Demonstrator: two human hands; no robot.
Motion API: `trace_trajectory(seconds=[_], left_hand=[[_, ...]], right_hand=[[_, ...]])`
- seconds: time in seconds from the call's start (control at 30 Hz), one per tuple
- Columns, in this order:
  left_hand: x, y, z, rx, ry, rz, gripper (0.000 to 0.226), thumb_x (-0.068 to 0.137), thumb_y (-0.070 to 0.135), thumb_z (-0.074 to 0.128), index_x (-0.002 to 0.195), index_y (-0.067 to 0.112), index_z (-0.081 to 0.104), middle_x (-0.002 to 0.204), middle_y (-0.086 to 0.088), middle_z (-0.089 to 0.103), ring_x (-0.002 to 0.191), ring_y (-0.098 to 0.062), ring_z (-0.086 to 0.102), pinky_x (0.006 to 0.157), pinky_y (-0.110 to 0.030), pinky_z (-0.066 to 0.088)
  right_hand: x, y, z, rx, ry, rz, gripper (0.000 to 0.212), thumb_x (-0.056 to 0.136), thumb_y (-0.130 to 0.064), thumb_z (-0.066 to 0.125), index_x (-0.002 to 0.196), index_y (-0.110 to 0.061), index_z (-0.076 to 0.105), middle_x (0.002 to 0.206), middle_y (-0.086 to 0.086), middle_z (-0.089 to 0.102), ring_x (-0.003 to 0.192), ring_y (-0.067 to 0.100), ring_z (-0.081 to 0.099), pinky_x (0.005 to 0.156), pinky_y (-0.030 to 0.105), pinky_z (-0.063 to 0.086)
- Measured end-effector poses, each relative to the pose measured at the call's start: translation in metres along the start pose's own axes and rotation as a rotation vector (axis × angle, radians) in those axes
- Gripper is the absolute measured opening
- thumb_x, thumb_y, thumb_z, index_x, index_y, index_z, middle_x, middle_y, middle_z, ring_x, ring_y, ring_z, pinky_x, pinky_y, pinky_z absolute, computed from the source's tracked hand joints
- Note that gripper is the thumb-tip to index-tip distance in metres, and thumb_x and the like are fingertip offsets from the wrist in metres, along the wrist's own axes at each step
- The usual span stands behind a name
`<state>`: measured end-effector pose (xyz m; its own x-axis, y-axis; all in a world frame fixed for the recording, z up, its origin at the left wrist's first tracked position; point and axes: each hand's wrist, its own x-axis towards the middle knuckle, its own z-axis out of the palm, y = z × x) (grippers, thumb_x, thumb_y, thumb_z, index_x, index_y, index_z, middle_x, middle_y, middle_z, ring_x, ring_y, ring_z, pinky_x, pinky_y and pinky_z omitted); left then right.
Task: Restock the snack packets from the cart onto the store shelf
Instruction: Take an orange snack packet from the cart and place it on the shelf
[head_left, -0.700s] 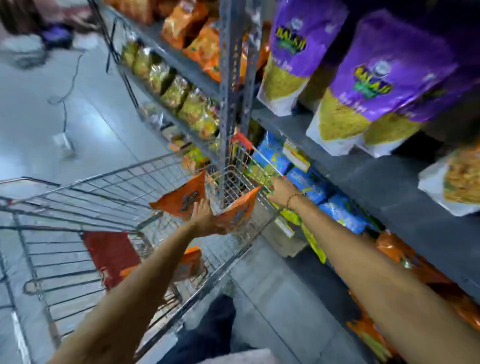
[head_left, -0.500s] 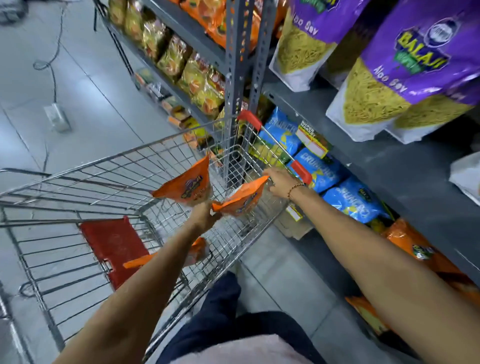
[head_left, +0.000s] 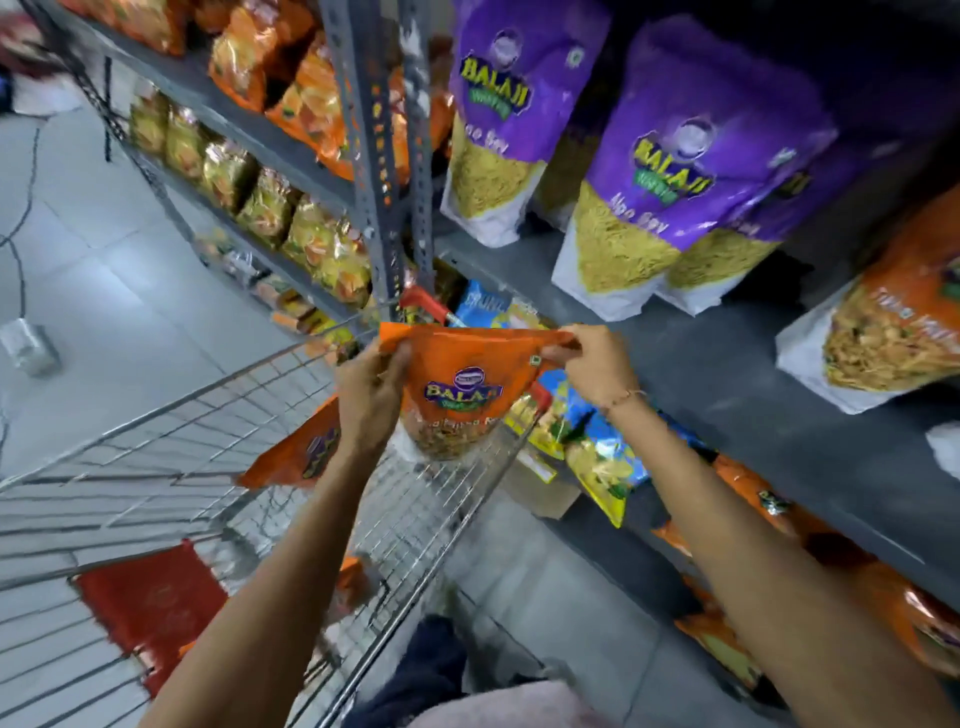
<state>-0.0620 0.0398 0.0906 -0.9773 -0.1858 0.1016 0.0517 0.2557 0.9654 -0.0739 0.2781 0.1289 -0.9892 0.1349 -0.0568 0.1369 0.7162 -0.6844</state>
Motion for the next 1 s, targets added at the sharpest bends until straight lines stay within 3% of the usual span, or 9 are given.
trace_trajectory(seconds=[0.07, 0.13, 0.2, 0.33, 0.47, 0.6, 0.67, 0.83, 1.0], left_hand=[[0.008, 0.038, 0.012, -0.034, -0.005, 0.128, 0.038, 0.091, 0.036, 0.049, 0.069, 0.005, 0.052, 0.062, -0.015, 0.049, 0.057, -0.023, 0.046, 0.053, -0.044, 0.043], [0.016, 0.075, 0.024, -0.116, -0.043, 0.201, 0.046, 0.089, 0.045, 0.047, 0.07, 0.004, 0.05, 0.063, -0.014, 0.048, 0.057, -0.023, 0.046, 0.052, -0.05, 0.044], [0.019, 0.112, 0.041, -0.174, -0.103, 0.279, 0.051, 0.087, 0.049, 0.048, 0.072, 0.001, 0.049, 0.063, -0.012, 0.047, 0.058, -0.022, 0.044, 0.052, -0.053, 0.042], [0.013, 0.191, 0.088, -0.217, -0.257, 0.44, 0.039, 0.086, 0.04, 0.053, 0.057, 0.016, 0.043, 0.055, -0.001, 0.035, 0.054, -0.011, 0.034, 0.048, -0.043, 0.032], [-0.003, 0.23, 0.152, -0.29, -0.498, 0.438, 0.034, 0.085, 0.037, 0.057, 0.059, 0.015, 0.057, 0.057, 0.004, 0.047, 0.059, -0.013, 0.039, 0.051, -0.038, 0.035], [-0.035, 0.248, 0.219, -0.35, -0.666, 0.33, 0.034, 0.091, 0.02, 0.056, 0.057, 0.02, 0.053, 0.046, 0.017, 0.057, 0.05, 0.0, 0.05, 0.05, -0.02, 0.047], [-0.049, 0.255, 0.248, -0.362, -0.73, 0.311, 0.031, 0.092, 0.018, 0.055, 0.061, 0.021, 0.059, 0.053, 0.017, 0.065, 0.055, 0.002, 0.057, 0.057, -0.018, 0.052], [-0.075, 0.269, 0.296, -0.334, -0.829, 0.336, 0.034, 0.093, 0.023, 0.052, 0.091, -0.011, 0.059, 0.091, -0.018, 0.068, 0.085, -0.026, 0.065, 0.077, -0.038, 0.057], [-0.082, 0.273, 0.32, -0.321, -0.854, 0.347, 0.04, 0.095, 0.023, 0.05, 0.084, -0.016, 0.052, 0.086, -0.017, 0.059, 0.081, -0.025, 0.059, 0.081, -0.049, 0.054]], right_hand=[[-0.014, -0.009, -0.038, 0.079, 0.102, -0.028, 0.01, 0.079, -0.012, 0.066, 0.071, -0.019, 0.067, 0.065, -0.004, 0.067, 0.064, -0.006, 0.057, 0.065, 0.027, 0.047], [-0.03, -0.02, -0.074, 0.123, 0.236, -0.075, 0.006, 0.081, -0.014, 0.065, 0.08, -0.011, 0.07, 0.071, 0.0, 0.067, 0.069, 0.001, 0.056, 0.067, 0.029, 0.044], [-0.043, -0.021, -0.111, 0.159, 0.39, -0.11, 0.018, 0.083, -0.016, 0.064, 0.065, -0.014, 0.065, 0.06, -0.003, 0.06, 0.054, -0.005, 0.048, 0.057, 0.023, 0.036], [-0.063, -0.003, -0.176, 0.36, 0.638, -0.096, 0.022, 0.087, -0.023, 0.058, 0.065, -0.024, 0.054, 0.061, -0.011, 0.051, 0.057, -0.003, 0.045, 0.063, 0.03, 0.039], [-0.091, 0.03, -0.223, 0.583, 0.844, -0.029, 0.024, 0.088, -0.03, 0.054, 0.065, -0.022, 0.055, 0.064, -0.007, 0.053, 0.058, 0.005, 0.047, 0.058, 0.026, 0.04], [-0.123, 0.073, -0.261, 0.671, 0.923, 0.051, 0.017, 0.089, -0.036, 0.053, 0.077, -0.025, 0.058, 0.089, 0.004, 0.067, 0.082, 0.014, 0.063, 0.075, 0.034, 0.052], [-0.136, 0.094, -0.279, 0.632, 0.985, 0.089, 0.02, 0.089, -0.036, 0.054, 0.072, -0.025, 0.056, 0.075, -0.002, 0.063, 0.067, 0.01, 0.058, 0.063, 0.029, 0.048], [-0.154, 0.133, -0.308, 0.635, 1.083, 0.144, 0.022, 0.089, -0.032, 0.055, 0.069, -0.023, 0.054, 0.072, -0.004, 0.06, 0.067, 0.011, 0.055, 0.07, 0.035, 0.049], [-0.156, 0.154, -0.317, 0.663, 1.069, 0.149, 0.02, 0.089, -0.031, 0.056, 0.07, -0.022, 0.055, 0.072, -0.003, 0.059, 0.065, 0.008, 0.053, 0.065, 0.028, 0.045]])
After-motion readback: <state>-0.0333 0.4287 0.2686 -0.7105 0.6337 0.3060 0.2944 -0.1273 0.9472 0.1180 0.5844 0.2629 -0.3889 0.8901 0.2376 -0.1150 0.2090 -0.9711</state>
